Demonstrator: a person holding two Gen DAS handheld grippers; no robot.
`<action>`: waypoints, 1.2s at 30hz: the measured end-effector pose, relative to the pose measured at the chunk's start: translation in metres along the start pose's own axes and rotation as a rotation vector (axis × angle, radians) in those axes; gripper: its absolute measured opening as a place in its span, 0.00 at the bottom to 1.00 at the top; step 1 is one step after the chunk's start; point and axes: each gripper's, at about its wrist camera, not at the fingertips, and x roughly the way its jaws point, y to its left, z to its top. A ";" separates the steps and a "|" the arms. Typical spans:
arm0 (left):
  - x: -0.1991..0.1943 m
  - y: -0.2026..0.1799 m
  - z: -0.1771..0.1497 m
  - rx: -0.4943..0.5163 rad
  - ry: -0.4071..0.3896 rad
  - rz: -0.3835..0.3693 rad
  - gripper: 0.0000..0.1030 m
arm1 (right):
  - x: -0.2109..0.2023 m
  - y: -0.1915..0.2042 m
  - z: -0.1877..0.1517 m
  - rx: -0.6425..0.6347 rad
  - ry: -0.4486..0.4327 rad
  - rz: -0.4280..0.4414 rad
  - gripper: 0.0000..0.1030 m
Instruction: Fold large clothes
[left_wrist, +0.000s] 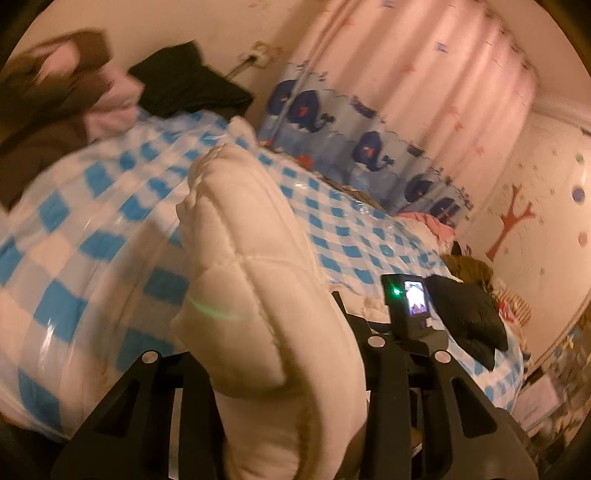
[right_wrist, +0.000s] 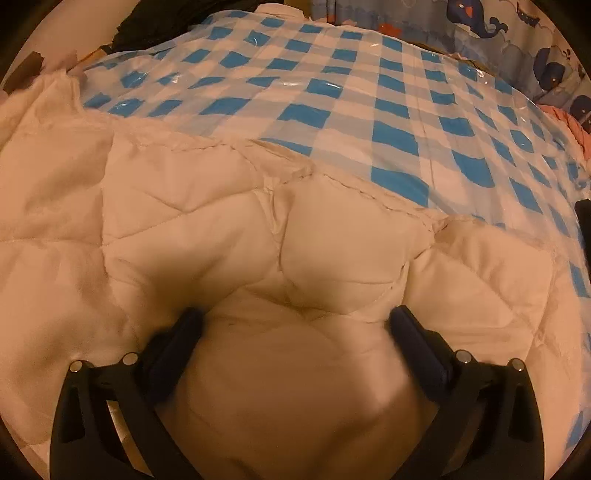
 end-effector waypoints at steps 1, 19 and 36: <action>0.000 -0.008 0.001 0.019 -0.002 -0.001 0.32 | -0.010 -0.008 -0.002 0.026 -0.009 0.051 0.95; 0.034 -0.173 -0.031 0.318 0.076 -0.118 0.31 | -0.027 -0.158 -0.060 0.765 -0.196 1.555 0.95; 0.090 -0.275 -0.116 0.576 0.229 -0.246 0.29 | -0.044 -0.210 -0.109 0.822 -0.288 1.631 0.95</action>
